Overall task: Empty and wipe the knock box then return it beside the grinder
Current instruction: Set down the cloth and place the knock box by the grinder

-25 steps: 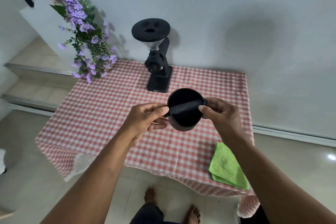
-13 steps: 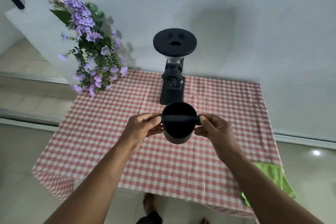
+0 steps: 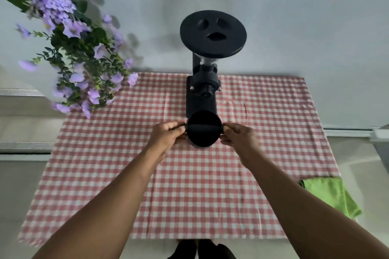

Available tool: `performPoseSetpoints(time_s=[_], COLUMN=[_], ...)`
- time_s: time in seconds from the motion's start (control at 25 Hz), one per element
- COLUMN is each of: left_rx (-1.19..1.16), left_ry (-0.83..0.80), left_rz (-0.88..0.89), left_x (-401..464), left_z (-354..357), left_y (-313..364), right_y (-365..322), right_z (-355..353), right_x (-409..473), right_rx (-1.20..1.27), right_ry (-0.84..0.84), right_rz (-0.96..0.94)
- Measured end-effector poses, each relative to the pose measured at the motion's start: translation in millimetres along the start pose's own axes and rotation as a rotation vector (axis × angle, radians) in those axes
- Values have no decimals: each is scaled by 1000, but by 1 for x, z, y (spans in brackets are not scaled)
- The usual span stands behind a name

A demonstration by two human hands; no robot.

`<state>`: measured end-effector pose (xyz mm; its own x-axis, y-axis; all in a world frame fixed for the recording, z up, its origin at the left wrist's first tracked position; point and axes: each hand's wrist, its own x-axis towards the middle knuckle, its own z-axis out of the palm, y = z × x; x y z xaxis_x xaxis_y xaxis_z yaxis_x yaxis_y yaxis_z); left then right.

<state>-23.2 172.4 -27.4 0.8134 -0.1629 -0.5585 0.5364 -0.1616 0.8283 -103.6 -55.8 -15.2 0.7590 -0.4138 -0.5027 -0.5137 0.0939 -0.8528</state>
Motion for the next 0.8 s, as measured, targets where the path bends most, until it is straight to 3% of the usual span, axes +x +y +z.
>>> performPoseSetpoints(time_s=[0.16,0.32,0.52,0.8], left_rx=[13,101,92,10], left_ry=[44,91,58,63], left_rz=[-45,21,-23,-56], left_x=[24,30,23,22], left_z=[3,3,4,8], left_y=[-3,4,-1,-1], right_y=[6,-1,3,1], right_z=[12,15,15,30], right_x=[27,35,29,21], right_rx=[-10,49,12,-75], right_ry=[30,33,45,209], right_rz=[5,-26,-28,-11])
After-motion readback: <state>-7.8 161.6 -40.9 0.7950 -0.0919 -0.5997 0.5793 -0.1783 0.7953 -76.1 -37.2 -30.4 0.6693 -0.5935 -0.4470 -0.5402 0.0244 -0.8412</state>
